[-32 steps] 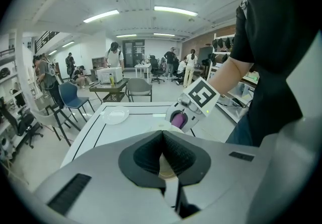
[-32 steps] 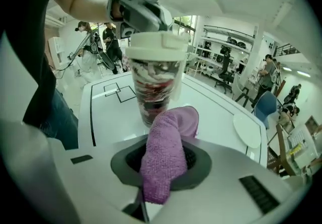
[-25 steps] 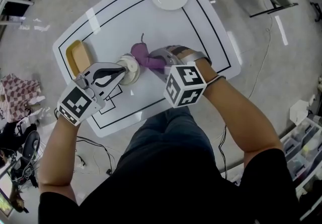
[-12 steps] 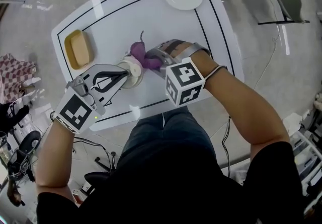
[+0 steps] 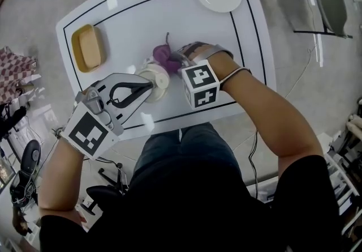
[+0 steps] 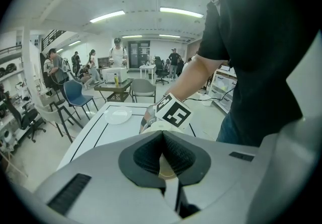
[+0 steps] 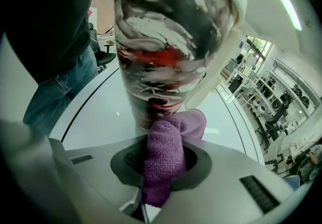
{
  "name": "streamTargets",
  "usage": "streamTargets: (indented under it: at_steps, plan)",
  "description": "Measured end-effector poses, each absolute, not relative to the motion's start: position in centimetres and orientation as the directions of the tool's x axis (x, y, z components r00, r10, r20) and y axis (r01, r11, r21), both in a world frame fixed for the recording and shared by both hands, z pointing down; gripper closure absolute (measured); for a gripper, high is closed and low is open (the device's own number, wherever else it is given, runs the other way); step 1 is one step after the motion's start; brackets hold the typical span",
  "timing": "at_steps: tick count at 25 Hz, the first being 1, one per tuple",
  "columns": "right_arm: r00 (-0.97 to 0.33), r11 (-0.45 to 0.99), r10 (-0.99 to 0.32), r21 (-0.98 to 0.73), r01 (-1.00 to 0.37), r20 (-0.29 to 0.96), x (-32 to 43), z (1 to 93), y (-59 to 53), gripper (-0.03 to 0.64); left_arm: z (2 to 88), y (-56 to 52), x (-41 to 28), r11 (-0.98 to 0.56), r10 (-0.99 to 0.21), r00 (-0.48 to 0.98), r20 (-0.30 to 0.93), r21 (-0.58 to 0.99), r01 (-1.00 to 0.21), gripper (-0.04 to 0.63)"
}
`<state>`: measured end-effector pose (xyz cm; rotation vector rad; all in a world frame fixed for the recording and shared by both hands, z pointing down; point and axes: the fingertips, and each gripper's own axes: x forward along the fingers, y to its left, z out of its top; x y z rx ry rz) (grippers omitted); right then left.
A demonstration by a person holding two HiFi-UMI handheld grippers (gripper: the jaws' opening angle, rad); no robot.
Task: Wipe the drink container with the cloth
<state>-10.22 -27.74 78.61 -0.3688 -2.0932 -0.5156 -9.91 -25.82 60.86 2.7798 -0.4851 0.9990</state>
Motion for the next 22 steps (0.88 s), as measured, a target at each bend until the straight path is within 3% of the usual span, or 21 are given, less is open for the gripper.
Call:
streamTargets:
  at_steps: [14, 22]
  plan:
    - [-0.521, 0.887, 0.075, 0.182, 0.425, 0.850, -10.3, 79.2, -28.3, 0.538, 61.3, -25.9, -9.9, -0.938, -0.242, 0.723, 0.647, 0.035, -0.345, 0.574]
    - [-0.547, 0.946, 0.012, 0.167, 0.277, 0.837, -8.6, 76.8, -28.7, 0.538, 61.0, -25.6, -10.1, -0.934, -0.247, 0.744, 0.621, 0.053, -0.354, 0.574]
